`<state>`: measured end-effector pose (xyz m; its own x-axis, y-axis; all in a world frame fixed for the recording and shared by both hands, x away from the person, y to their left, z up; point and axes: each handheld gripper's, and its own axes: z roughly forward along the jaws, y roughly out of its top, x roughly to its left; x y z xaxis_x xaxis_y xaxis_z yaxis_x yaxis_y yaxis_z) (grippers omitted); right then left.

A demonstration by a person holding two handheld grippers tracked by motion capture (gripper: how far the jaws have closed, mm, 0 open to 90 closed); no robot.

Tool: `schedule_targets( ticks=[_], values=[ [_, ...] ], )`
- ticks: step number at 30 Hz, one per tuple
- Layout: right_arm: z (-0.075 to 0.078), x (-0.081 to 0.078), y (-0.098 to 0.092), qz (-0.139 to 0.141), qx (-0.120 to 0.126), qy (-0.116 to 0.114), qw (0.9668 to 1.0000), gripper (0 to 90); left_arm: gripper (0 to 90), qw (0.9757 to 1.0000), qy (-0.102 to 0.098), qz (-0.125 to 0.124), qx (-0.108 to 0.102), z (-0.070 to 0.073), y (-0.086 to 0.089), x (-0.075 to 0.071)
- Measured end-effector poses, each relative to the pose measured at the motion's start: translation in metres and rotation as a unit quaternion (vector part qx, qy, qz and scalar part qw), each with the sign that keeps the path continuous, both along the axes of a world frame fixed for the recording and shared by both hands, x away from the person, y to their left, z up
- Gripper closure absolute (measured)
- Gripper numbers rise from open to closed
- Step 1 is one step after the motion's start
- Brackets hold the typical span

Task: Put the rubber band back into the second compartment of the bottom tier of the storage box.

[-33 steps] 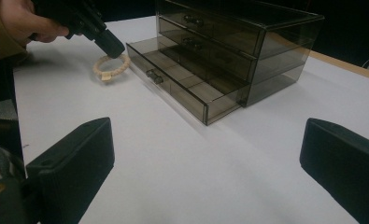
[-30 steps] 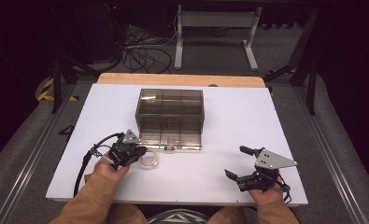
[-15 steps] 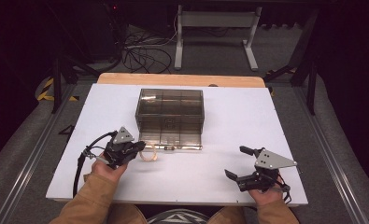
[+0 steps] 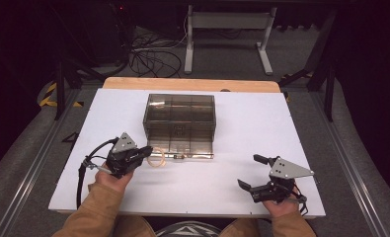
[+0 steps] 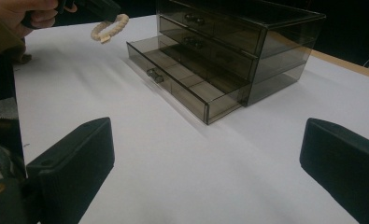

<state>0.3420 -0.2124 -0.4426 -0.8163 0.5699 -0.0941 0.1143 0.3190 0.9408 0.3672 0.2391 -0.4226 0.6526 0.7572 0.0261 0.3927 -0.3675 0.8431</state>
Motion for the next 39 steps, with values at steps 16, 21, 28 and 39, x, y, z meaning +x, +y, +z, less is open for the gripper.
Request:
schedule_targets(
  ticks=[16,21,28,39],
  values=[
    [-0.001,0.0,-0.001,-0.003,0.0,0.001,1.0,3.7,85.6,0.9994,-0.022,0.002,-0.027,0.006,0.004,-0.002],
    [-0.002,0.0,-0.001,-0.002,-0.001,0.002,1.0,3.6,85.6,0.9991,-0.022,0.002,-0.035,0.007,0.004,-0.001],
    [-0.002,-0.002,-0.002,-0.004,0.0,0.002,1.0,3.6,85.5,0.9989,-0.023,-0.001,-0.042,0.01,0.002,0.003],
    [-0.003,-0.006,-0.005,-0.012,0.001,0.002,0.9999,3.7,85.4,0.9988,-0.028,-0.007,-0.039,0.013,-0.012,0.015]
  ],
)
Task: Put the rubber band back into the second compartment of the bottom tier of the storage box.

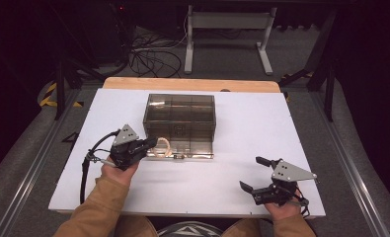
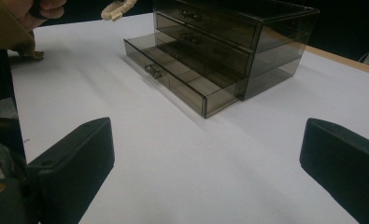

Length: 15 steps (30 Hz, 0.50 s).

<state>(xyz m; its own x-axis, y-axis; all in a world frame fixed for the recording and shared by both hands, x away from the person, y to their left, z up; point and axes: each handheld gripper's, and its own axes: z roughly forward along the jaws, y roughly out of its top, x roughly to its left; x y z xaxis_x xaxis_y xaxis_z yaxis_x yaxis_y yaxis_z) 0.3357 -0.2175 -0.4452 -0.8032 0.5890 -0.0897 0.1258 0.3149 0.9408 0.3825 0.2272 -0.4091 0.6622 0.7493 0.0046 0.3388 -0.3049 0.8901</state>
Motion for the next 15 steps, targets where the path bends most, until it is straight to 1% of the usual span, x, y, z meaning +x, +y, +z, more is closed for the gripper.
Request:
schedule_targets(
  ticks=[3,5,15],
  values=[
    [0.0,-0.001,-0.001,-0.002,0.0,0.0,1.0,3.6,85.3,1.0,-0.002,-0.001,0.001,0.0,-0.004,0.004],
    [0.0,-0.001,-0.001,-0.002,0.001,0.001,1.0,3.7,85.3,1.0,0.0,0.001,-0.003,0.0,-0.008,0.006],
    [0.0,-0.001,-0.001,-0.001,0.001,0.001,1.0,3.7,84.9,1.0,-0.008,0.0,0.001,-0.002,-0.025,0.017]
  ],
)
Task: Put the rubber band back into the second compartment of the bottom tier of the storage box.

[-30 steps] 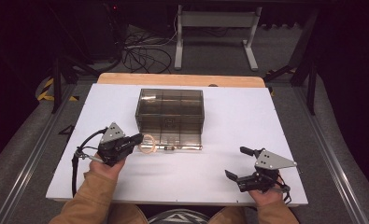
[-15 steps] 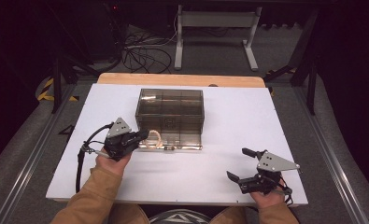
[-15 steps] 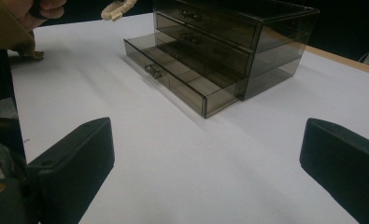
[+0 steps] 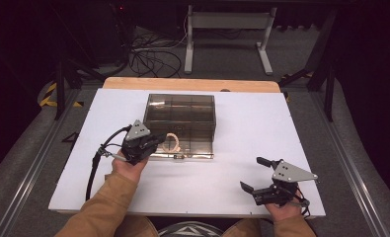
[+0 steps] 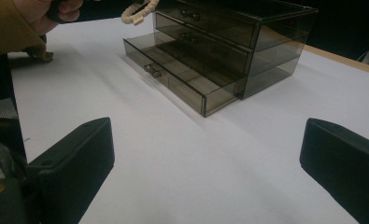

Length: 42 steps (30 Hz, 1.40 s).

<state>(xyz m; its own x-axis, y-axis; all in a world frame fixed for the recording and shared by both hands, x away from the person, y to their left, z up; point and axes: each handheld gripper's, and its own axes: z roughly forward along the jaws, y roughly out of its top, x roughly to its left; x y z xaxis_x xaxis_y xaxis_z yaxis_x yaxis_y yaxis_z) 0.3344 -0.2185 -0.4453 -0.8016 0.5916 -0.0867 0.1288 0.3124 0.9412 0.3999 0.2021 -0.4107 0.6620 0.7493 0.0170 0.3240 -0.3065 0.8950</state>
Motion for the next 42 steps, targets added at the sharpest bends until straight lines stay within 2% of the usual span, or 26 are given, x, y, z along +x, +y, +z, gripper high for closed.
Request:
schedule_targets(
  ticks=[11,15,21,26,37,42],
  values=[
    [0.0,0.0,0.0,0.001,0.0,0.0,1.0,3.6,84.5,1.0,-0.006,-0.002,0.003,-0.006,-0.013,0.01],
    [0.0,0.0,0.0,0.002,0.0,0.0,1.0,3.6,84.6,1.0,-0.003,0.0,-0.002,-0.009,-0.018,0.013],
    [0.0,0.0,0.0,0.002,0.0,0.0,1.0,3.6,84.5,0.9999,-0.006,-0.003,0.009,-0.012,-0.025,0.018],
    [0.0,0.001,-0.001,0.002,0.0,0.0,1.0,3.7,84.4,0.9999,-0.004,-0.004,0.011,-0.015,-0.029,0.021],
    [0.0,0.001,-0.001,0.003,0.002,0.0,1.0,3.6,84.4,0.9995,-0.006,0.006,0.031,-0.021,-0.031,0.023],
    [0.0,0.0,-0.001,0.003,0.004,0.001,1.0,3.7,84.4,0.9994,-0.002,0.011,0.032,-0.024,-0.03,0.024]
  ],
)
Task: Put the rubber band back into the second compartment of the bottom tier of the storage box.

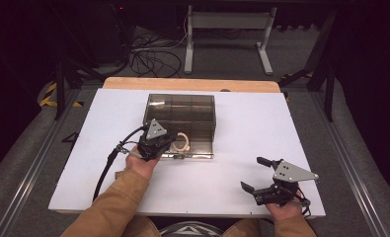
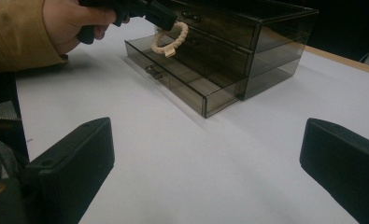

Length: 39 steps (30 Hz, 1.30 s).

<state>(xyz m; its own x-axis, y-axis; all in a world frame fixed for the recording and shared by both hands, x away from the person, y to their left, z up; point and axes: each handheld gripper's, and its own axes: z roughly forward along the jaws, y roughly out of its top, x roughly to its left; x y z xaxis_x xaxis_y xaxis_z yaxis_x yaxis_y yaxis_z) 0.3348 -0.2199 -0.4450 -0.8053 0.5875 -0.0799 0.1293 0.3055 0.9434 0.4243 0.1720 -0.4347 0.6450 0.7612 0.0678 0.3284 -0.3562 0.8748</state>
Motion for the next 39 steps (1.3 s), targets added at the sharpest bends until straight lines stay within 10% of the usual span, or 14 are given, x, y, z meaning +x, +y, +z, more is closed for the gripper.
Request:
schedule_targets(
  ticks=[39],
  values=[
    [0.0,0.0,0.001,0.007,-0.003,0.0,1.0,3.6,83.4,0.9981,0.025,0.003,0.055,-0.017,-0.007,0.005]
  ],
)
